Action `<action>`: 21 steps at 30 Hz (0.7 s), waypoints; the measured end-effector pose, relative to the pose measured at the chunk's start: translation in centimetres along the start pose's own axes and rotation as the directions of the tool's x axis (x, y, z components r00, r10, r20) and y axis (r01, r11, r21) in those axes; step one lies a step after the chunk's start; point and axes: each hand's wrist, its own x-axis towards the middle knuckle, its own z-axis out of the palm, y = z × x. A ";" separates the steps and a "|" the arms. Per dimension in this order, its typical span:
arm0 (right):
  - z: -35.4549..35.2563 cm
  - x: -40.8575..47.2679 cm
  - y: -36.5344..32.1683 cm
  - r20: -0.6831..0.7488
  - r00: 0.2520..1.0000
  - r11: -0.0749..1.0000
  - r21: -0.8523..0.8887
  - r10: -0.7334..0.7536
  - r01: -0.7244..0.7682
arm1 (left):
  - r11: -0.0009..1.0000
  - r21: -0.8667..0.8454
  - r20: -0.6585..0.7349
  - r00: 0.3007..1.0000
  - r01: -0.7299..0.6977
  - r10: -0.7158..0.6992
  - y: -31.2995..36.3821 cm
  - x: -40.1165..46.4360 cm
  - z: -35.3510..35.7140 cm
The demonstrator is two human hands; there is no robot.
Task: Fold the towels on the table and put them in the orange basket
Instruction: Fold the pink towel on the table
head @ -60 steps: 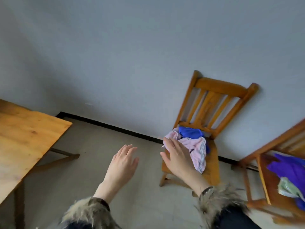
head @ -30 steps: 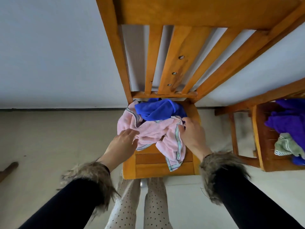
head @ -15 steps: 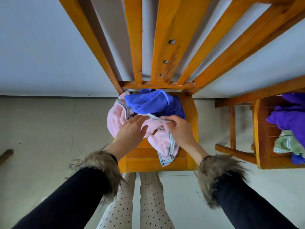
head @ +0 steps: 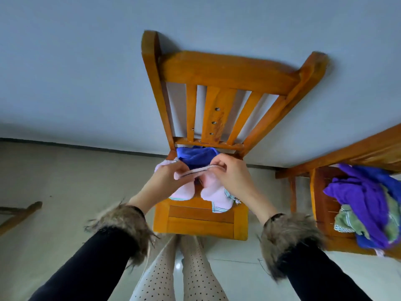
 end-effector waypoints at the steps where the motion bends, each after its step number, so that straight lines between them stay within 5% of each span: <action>1: -0.7 0.0 -1.2 0.011 1.000 1.000 -0.011 -0.027 0.027 | 1.000 -0.017 -0.018 1.000 -0.011 0.011 0.5 -1.1 -1.4; 7: -2.0 -0.3 -10.1 0.072 0.957 0.955 -0.074 -0.281 0.286 | 0.996 -0.035 -0.220 0.973 -0.077 0.067 1.6 -7.3 -10.1; 14: 1.3 -2.4 -21.2 -0.048 0.834 0.818 -0.233 -0.550 0.526 | 0.998 -0.056 -0.556 0.831 -0.040 0.002 0.2 -17.7 -19.1; 21: 8.6 -8.9 -30.3 0.149 0.656 0.611 -0.261 -0.740 0.748 | 0.995 -0.096 -0.621 0.779 0.030 -0.083 -5.9 -32.7 -21.4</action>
